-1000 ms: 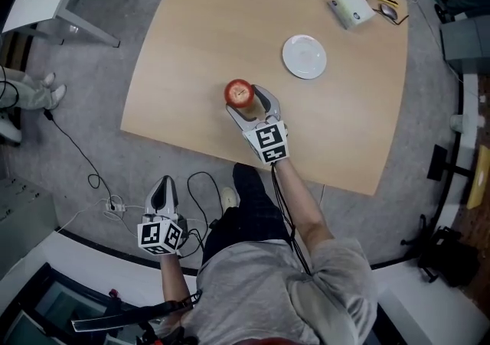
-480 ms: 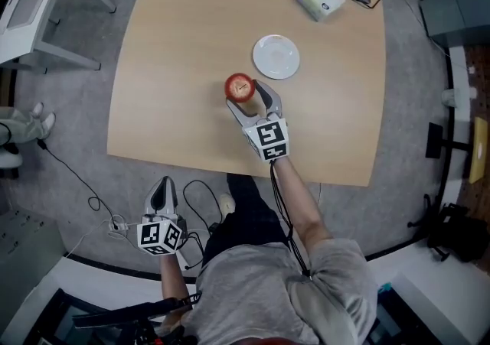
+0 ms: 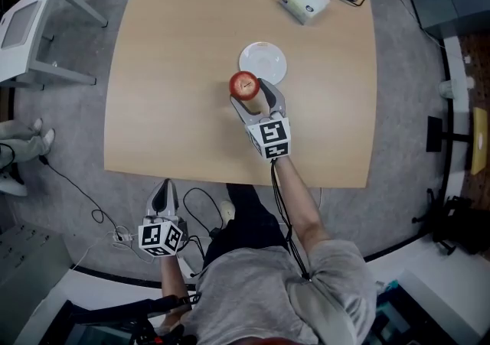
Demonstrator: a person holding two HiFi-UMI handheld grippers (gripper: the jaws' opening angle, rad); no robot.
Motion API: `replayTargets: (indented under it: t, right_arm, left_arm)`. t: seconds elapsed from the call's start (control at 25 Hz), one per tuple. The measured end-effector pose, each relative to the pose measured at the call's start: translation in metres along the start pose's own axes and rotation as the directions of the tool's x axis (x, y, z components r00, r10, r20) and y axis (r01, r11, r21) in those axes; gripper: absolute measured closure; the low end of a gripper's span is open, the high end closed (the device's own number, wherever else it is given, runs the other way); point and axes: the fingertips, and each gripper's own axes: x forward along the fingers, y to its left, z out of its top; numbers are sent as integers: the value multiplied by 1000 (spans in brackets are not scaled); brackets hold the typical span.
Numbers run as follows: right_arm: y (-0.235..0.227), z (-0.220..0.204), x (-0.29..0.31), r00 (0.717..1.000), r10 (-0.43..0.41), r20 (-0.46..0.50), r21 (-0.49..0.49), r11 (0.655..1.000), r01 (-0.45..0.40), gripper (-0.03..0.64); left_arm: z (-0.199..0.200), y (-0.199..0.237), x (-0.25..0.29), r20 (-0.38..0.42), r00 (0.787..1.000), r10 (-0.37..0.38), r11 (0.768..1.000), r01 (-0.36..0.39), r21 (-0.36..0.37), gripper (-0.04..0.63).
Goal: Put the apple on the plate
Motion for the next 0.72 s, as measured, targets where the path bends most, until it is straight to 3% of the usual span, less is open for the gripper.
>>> replayTargets:
  t: [0.72]
  right_arm:
    - [-74,-16,28,990,-137,-30,33,990,138,268]
  left_arm:
    - [10,2,37,-29,999,-29,1000,29,4,575]
